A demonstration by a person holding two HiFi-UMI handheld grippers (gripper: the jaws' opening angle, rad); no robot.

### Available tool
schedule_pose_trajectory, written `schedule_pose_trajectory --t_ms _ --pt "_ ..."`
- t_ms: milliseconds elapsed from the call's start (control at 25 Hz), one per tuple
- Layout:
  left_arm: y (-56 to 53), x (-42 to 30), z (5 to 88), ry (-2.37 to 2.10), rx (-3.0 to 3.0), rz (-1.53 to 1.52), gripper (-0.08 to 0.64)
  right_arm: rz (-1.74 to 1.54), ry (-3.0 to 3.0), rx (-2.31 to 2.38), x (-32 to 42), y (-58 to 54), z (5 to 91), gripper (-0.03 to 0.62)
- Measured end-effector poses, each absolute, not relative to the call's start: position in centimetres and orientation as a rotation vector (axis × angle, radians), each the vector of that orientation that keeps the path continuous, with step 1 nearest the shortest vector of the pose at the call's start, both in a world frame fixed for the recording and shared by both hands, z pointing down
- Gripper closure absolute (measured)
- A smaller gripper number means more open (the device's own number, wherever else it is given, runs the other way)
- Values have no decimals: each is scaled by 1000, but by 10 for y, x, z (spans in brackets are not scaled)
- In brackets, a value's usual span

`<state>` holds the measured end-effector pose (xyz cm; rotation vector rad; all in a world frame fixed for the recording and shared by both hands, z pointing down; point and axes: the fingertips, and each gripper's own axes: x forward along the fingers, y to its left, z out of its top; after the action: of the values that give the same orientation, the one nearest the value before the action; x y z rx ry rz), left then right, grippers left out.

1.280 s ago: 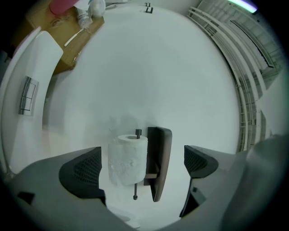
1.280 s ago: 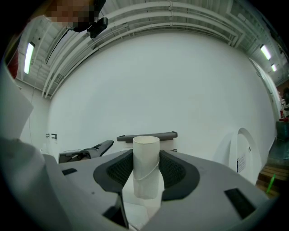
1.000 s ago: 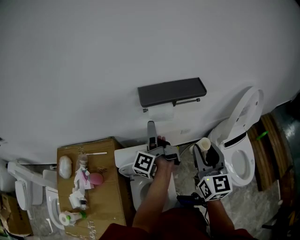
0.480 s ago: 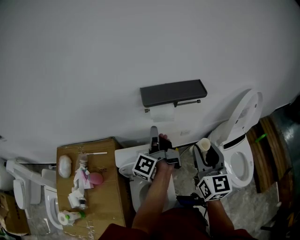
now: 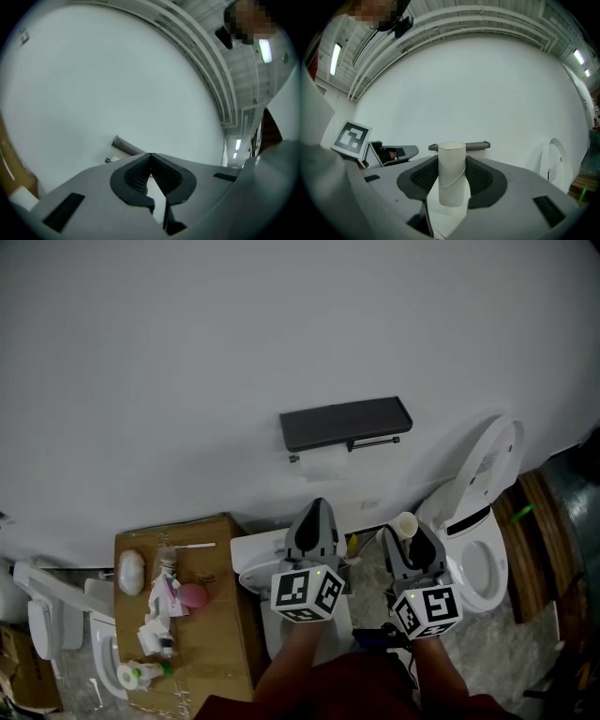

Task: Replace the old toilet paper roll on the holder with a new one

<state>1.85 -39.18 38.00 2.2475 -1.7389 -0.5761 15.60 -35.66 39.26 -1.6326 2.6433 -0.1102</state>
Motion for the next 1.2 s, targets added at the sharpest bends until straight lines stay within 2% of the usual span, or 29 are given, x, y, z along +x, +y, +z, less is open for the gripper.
schedule_pose_trajectory --t_ms 120,320,1200 --pt "-378 25 373 -1952 2414 -329 543 -103 2649 -1625 153 -355 391 407" --pt "-355 25 367 -2036 2492 -208 543 -48 2656 -1642 150 -349 388 407" --pt "-335 5 384 -2050 2453 -135 543 1 2717 -1658 128 -349 392 410"
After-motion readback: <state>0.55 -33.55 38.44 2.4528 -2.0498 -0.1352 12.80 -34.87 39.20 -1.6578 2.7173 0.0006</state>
